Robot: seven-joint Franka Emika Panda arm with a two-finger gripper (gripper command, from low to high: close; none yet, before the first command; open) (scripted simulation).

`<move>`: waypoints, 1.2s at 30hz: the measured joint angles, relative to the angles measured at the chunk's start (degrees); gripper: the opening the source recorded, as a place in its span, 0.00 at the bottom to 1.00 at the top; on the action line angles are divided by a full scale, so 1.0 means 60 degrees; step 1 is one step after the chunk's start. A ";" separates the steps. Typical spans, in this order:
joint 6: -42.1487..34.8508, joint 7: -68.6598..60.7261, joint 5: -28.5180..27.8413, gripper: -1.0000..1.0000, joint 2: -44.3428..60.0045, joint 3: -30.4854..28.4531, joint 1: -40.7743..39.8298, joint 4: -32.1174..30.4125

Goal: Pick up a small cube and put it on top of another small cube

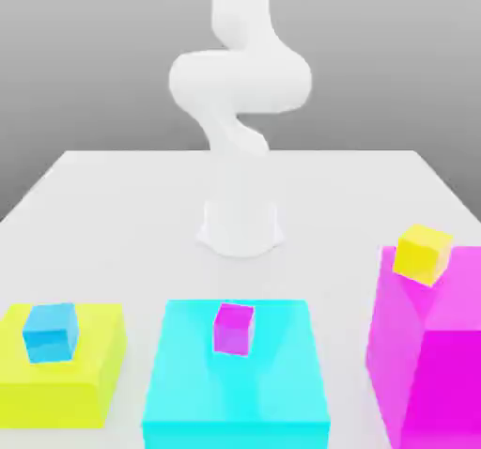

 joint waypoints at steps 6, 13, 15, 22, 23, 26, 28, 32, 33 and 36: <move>-0.0060 0.1686 -0.0346 0.50 0.1731 0.1743 0.0052 0.0037; 0.0007 0.4386 -0.1674 0.50 0.3686 0.4283 -0.0009 0.0026; -0.0004 0.5350 -0.2313 0.50 0.4292 0.5031 0.0003 0.0032; -0.0358 0.9457 -0.5437 0.50 0.7014 0.6891 0.0945 0.0020; -0.0407 1.0087 -0.5883 0.50 0.7477 0.6957 0.1217 -0.0026; -0.0218 1.1518 -0.6629 0.50 0.8567 0.6938 0.1767 -0.0355; 0.0507 1.1739 -0.6231 0.50 0.8746 0.6880 0.1563 -0.0869; 0.2212 1.1888 -0.5107 0.50 0.8854 0.6795 0.0858 -0.2029; 0.2650 1.1930 -0.4836 0.50 0.8870 0.6777 0.0664 -0.2325; 0.3919 1.1975 -0.4018 0.50 0.8841 0.6722 0.0049 -0.3181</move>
